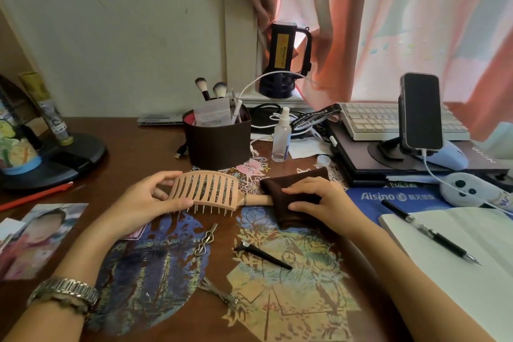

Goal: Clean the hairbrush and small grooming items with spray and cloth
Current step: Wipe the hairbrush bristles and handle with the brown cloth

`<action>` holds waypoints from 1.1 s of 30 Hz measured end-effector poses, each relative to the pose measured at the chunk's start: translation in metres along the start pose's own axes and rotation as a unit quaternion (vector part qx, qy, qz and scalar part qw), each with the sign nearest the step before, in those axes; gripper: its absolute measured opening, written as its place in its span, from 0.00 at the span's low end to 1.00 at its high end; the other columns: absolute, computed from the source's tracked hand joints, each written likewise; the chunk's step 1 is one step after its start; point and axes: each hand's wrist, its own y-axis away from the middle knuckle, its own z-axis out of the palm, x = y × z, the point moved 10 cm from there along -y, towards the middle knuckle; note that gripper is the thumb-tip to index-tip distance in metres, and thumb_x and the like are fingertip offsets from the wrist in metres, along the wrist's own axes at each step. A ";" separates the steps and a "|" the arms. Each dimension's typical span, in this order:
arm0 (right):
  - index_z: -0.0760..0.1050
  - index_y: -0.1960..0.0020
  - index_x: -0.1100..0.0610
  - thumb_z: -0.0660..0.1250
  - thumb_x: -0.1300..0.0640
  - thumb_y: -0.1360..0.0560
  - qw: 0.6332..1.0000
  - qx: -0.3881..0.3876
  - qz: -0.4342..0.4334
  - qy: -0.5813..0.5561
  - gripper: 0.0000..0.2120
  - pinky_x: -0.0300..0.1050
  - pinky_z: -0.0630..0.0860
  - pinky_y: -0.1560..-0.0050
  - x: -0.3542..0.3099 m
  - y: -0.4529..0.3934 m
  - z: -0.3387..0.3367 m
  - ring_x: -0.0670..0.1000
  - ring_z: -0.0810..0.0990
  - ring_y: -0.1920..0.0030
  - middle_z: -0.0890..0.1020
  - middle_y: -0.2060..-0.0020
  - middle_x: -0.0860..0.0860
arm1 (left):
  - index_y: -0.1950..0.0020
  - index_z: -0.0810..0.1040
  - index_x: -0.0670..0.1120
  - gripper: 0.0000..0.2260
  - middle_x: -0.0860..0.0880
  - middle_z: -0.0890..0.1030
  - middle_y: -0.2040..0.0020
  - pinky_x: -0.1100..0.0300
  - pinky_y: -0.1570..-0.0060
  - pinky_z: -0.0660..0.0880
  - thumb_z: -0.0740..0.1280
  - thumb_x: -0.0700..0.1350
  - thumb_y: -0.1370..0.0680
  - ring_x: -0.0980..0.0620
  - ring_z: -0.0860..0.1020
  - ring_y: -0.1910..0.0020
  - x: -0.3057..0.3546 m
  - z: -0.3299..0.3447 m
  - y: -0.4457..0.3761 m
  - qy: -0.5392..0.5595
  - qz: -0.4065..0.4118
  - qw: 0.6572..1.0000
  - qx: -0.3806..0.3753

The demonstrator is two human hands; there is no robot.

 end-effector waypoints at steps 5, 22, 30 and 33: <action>0.78 0.42 0.42 0.72 0.49 0.29 0.999 -0.014 -0.019 0.044 0.16 0.47 0.74 0.43 -0.016 -0.011 0.016 0.44 0.75 0.46 0.80 0.48 0.42 | 0.39 0.67 0.64 0.41 0.64 0.72 0.46 0.65 0.63 0.75 0.70 0.74 0.49 0.57 0.79 0.53 0.005 -0.001 0.004 0.003 0.004 1.000 -0.005; 0.72 0.34 0.43 0.67 0.48 0.26 0.984 -0.046 -0.093 0.148 0.20 0.43 0.76 0.49 -0.057 -0.029 0.048 0.44 0.74 0.46 0.78 0.45 0.44 | 0.39 0.66 0.63 0.48 0.65 0.72 0.48 0.64 0.61 0.74 0.66 0.78 0.57 0.58 0.78 0.52 0.008 -0.002 0.005 0.000 0.003 1.000 -0.009; 0.63 0.32 0.39 0.57 0.45 0.21 0.959 -0.094 -0.134 0.230 0.18 0.41 0.64 0.50 -0.058 -0.032 0.063 0.47 0.69 0.41 0.70 0.41 0.44 | 0.34 0.67 0.58 0.36 0.62 0.72 0.47 0.62 0.59 0.75 0.72 0.64 0.39 0.56 0.77 0.52 0.005 0.000 0.003 -0.011 0.003 1.000 -0.002; 0.65 0.35 0.40 0.58 0.47 0.21 0.962 -0.089 -0.142 0.213 0.15 0.42 0.66 0.50 -0.062 -0.032 0.063 0.46 0.69 0.42 0.70 0.42 0.44 | 0.37 0.67 0.61 0.41 0.62 0.72 0.46 0.61 0.58 0.76 0.70 0.74 0.47 0.57 0.78 0.53 0.007 -0.001 0.005 -0.019 0.011 1.000 -0.006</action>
